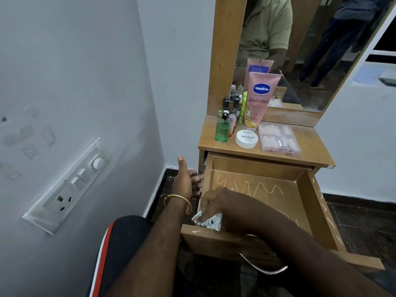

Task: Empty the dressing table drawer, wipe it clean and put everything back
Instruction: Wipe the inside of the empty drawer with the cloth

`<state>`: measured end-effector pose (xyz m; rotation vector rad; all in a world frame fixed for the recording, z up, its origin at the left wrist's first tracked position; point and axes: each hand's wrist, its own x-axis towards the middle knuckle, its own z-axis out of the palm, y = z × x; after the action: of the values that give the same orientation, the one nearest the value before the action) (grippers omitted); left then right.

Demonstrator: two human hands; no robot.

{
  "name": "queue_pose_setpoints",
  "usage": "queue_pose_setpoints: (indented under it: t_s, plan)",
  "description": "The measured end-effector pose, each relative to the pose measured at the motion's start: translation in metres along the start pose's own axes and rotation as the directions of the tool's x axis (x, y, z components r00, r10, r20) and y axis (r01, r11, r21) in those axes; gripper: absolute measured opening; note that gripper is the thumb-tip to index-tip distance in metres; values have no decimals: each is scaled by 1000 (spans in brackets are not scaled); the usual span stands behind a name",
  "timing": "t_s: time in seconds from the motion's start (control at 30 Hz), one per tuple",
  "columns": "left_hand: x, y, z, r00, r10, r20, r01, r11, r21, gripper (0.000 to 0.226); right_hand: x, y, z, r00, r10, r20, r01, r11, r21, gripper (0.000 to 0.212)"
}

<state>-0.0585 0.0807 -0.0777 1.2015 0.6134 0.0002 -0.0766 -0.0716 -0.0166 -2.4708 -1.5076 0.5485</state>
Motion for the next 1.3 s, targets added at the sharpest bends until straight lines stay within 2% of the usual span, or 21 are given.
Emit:
queue_pose_setpoints:
  t_s: [0.1,0.2,0.3,0.4,0.5,0.63,0.87,1.0,1.1,1.2,1.3]
  plan:
    - [1,0,1,1000,-15,-25,15,1000,-10,88,4,0,-6,1000,-6,-25,8,998,61,57]
    - [2,-1,0,999,-32,-26,31,998,-50,94,-2,1,-9,979,-33,-199,72,979,193,53]
    - [3,0,0,999,-25,-41,22,997,-71,93,-8,-5,-5,949,-143,-280,188,972,141,51]
    - [5,-1,0,1000,-23,-20,22,996,-86,90,-9,-14,1,945,-211,-251,227,973,37,28]
    - [6,-3,-1,1000,-6,19,8,995,-101,82,-22,-11,-4,965,-188,-183,200,979,51,19]
    - [6,-5,0,999,31,34,-29,997,-65,76,-41,-3,-13,984,-149,-100,149,989,-8,26]
    - [12,-6,-1,1000,-14,-21,13,999,-37,86,-13,-36,11,936,-249,-247,214,964,-160,20]
    - [11,-8,-2,1000,-3,-22,3,999,-39,85,-20,-29,9,949,-218,-226,201,975,-96,21]
    - [12,-9,-1,1000,9,-26,-10,999,-33,86,-45,-17,-1,978,-130,-163,131,991,-6,22]
    - [10,-8,0,1000,10,-20,-11,999,-38,84,-68,-5,-12,992,-71,-105,72,997,5,24]
    - [7,-7,0,1000,9,-24,-9,1000,-22,87,-69,-5,-11,990,-74,-116,71,997,-29,27]
